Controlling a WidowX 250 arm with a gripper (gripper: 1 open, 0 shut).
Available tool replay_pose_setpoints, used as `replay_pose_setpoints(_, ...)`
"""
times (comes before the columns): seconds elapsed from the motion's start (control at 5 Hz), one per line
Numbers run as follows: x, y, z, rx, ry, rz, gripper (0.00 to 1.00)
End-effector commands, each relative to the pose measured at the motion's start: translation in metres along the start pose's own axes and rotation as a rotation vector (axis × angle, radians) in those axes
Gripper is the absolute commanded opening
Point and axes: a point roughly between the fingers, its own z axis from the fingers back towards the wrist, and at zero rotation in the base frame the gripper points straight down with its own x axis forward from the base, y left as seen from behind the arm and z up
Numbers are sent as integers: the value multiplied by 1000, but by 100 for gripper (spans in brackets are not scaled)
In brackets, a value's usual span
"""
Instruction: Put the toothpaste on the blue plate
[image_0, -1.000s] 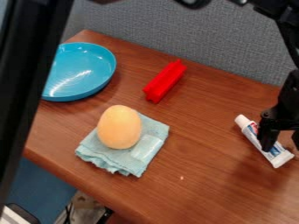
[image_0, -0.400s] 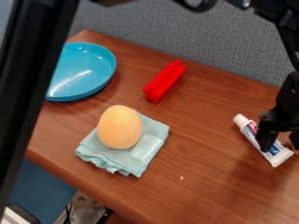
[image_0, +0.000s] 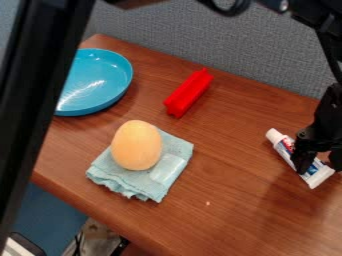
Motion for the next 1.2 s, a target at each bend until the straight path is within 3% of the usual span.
replay_pose_setpoints(0.0, 13, -3, 12, -33, -28, 19, 100)
replay_pose_setpoints(1.0, 21, -4, 13, -38, -36, 52, 100)
